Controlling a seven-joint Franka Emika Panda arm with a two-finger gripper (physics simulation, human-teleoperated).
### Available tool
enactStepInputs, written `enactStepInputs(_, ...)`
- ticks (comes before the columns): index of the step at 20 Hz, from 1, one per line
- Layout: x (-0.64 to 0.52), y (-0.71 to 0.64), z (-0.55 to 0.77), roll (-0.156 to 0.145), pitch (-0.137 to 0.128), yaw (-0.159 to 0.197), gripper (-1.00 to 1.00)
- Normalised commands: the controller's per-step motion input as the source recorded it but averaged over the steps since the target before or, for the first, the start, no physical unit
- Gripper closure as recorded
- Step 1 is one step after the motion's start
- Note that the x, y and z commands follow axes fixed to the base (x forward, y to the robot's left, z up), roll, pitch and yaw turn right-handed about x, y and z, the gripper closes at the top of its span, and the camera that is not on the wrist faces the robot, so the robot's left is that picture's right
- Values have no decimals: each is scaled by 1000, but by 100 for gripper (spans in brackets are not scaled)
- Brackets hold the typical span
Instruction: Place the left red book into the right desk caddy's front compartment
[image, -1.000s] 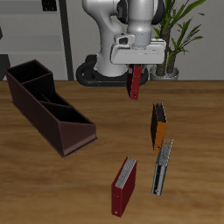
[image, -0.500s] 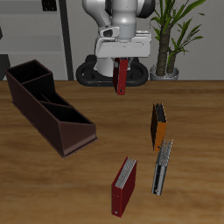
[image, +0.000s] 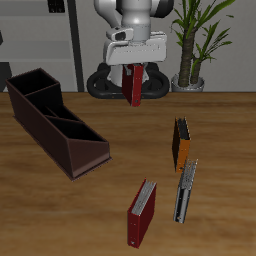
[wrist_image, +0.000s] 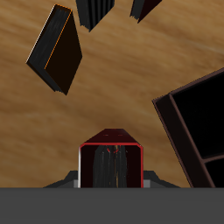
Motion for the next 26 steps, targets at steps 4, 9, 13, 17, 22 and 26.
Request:
enactStepInputs(4, -44, -13, -20, -35, 20, 131, 100)
enactStepInputs(9, -161, -95, 32, -33, -4, 91, 100)
enactStepInputs(13, -228, -174, 10, -48, -8, 63, 100)
enactStepInputs(17, -155, -92, -21, -27, -23, 37, 100)
enactStepInputs(22, -218, -277, 13, -35, -28, 42, 100)
enactStepInputs(26, -140, -277, 87, -52, -42, 38, 100)
